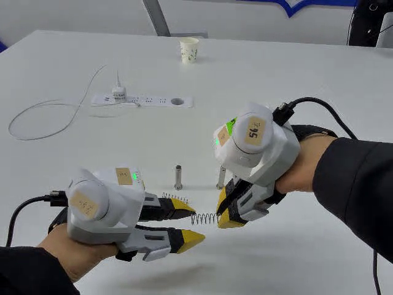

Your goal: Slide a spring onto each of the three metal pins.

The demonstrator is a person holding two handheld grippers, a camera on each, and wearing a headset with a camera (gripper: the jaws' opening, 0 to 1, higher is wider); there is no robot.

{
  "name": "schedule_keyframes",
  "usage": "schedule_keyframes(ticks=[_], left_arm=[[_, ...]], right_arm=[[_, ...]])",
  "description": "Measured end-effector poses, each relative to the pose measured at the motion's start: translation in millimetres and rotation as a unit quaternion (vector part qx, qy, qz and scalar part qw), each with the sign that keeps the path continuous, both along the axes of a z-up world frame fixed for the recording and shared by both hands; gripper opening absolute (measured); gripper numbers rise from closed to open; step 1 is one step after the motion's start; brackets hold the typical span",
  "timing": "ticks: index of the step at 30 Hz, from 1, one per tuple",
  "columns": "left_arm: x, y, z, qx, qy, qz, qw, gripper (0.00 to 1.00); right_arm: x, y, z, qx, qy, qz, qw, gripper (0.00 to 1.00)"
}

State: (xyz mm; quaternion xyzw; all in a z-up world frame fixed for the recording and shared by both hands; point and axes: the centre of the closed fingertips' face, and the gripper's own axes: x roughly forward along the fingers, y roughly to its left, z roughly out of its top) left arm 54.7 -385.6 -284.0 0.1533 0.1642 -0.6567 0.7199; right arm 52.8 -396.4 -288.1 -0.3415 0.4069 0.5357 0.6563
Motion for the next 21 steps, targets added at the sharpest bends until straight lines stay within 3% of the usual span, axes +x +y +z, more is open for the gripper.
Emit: schedule_keyframes(ticks=[11,21], left_arm=[[-3.0,-1.4,2.2,-0.004,-0.007,-0.008,0.9999,0.13],[-5.8,-2.5,3.6,-0.007,-0.007,-0.015,0.9998,0.11]], right_arm=[[-5.4,2.8,0.2,-0.001,-0.001,0.016,0.9999,0.11],[-7.5,1.6,0.6,-0.001,-0.003,0.021,0.9998,0.12]])
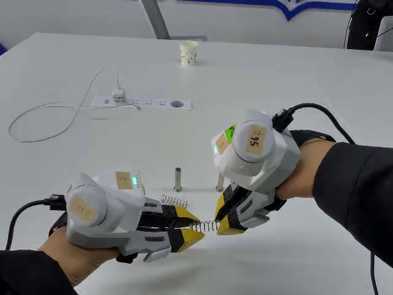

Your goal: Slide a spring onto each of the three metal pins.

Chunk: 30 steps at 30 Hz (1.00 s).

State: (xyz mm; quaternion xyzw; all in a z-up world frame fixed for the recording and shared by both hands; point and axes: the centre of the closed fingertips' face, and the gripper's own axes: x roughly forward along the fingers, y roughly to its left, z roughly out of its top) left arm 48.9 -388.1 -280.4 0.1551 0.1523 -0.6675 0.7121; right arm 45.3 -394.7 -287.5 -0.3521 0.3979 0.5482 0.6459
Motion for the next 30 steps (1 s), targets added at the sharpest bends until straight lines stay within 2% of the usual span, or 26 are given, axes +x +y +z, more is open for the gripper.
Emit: schedule_keyframes(ticks=[17,23,30], left_arm=[[-4.4,-0.9,5.6,-0.013,0.009,-0.009,0.9998,0.1],[-3.4,-2.6,13.0,-0.031,0.018,-0.007,0.9993,0.1],[-2.3,-2.0,11.4,-0.029,0.021,-0.004,0.9994,0.1]], right_arm=[[-1.5,-0.9,-0.2,0.007,0.006,-0.004,1.0,0.12],[-1.0,-1.5,-3.8,0.007,0.01,-0.007,0.9999,0.14],[-0.3,-3.9,-3.5,0.011,0.01,-0.01,0.9998,0.13]])
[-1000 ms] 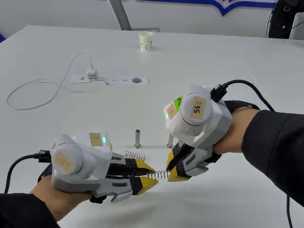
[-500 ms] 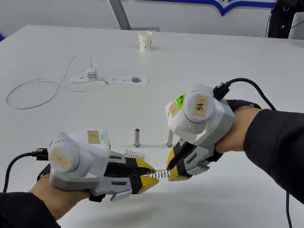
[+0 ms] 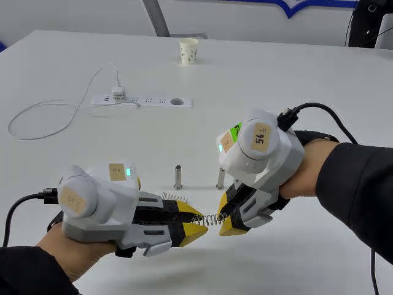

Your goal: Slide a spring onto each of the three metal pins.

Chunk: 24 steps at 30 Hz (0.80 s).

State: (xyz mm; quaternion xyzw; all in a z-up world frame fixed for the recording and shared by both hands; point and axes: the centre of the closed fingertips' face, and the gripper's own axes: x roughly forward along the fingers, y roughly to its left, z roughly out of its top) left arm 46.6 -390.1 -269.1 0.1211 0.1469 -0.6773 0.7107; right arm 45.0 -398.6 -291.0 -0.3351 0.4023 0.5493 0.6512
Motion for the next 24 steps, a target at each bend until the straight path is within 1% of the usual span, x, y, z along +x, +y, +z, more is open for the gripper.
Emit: schedule_keyframes(ticks=[7,13,18,24], left_arm=[[1.9,0.6,-2.1,0.002,0.003,0.005,1.0,0.1],[3.5,0.5,-4.2,0.006,0.003,0.008,0.9999,0.1],[3.2,0.8,-5.6,0.009,0.003,0.007,0.9999,0.1],[3.0,1.0,-7.5,0.012,0.002,0.008,0.9999,0.1]], right_arm=[[3.3,1.9,13.9,0.018,-0.005,-0.007,0.9998,0.12],[5.6,8.5,27.6,0.035,-0.011,-0.01,0.9993,0.12],[3.9,15.0,34.0,0.043,-0.013,-0.005,0.999,0.12],[2.3,22.0,38.0,0.045,-0.016,0.004,0.9989,0.12]])
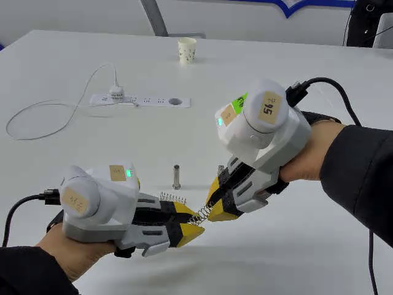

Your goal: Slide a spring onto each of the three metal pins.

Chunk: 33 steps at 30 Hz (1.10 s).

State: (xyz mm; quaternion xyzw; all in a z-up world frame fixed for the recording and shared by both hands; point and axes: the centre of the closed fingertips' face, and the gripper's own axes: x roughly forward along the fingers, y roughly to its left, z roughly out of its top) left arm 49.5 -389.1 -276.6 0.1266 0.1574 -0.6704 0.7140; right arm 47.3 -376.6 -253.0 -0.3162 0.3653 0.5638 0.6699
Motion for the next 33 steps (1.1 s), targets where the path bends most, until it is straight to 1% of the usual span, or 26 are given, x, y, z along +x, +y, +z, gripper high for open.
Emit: schedule_keyframes(ticks=[11,17,21,23,25,27,31,33], left_arm=[[-1.2,-1.6,-2.2,0.003,0.001,-0.001,1.0,0.1],[-1.6,-1.7,-3.2,0.004,0.001,0.0,1.0,0.11],[-1.2,-2.0,-1.7,0.002,0.006,0.003,1.0,0.12],[-2.5,-2.4,-1.5,0.004,0.008,0.002,1.0,0.15],[-3.4,-2.0,-3.0,0.008,0.006,0.002,0.9999,0.18],[-3.3,-1.1,-3.7,0.008,0.009,0.003,0.9999,0.2],[0.4,3.2,-3.3,0.008,0.009,0.012,0.9999,0.24],[4.3,7.1,-3.1,0.008,0.009,0.019,0.9998,0.25]], right_arm=[[-1.1,12.9,4.5,-0.003,-0.009,0.02,0.9998,0.12],[-1.1,12.0,3.9,-0.007,-0.009,0.023,0.9997,0.12],[0.0,11.7,5.3,-0.007,-0.009,0.022,0.9997,0.12],[0.9,11.2,5.7,-0.008,-0.011,0.021,0.9997,0.12],[2.1,9.9,6.2,-0.01,-0.012,0.021,0.9997,0.12],[3.6,8.4,6.8,-0.011,-0.013,0.018,0.9997,0.12],[6.0,4.7,7.5,-0.015,-0.015,0.015,0.9997,0.12],[7.7,1.9,8.0,-0.017,-0.016,0.012,0.9997,0.12]])
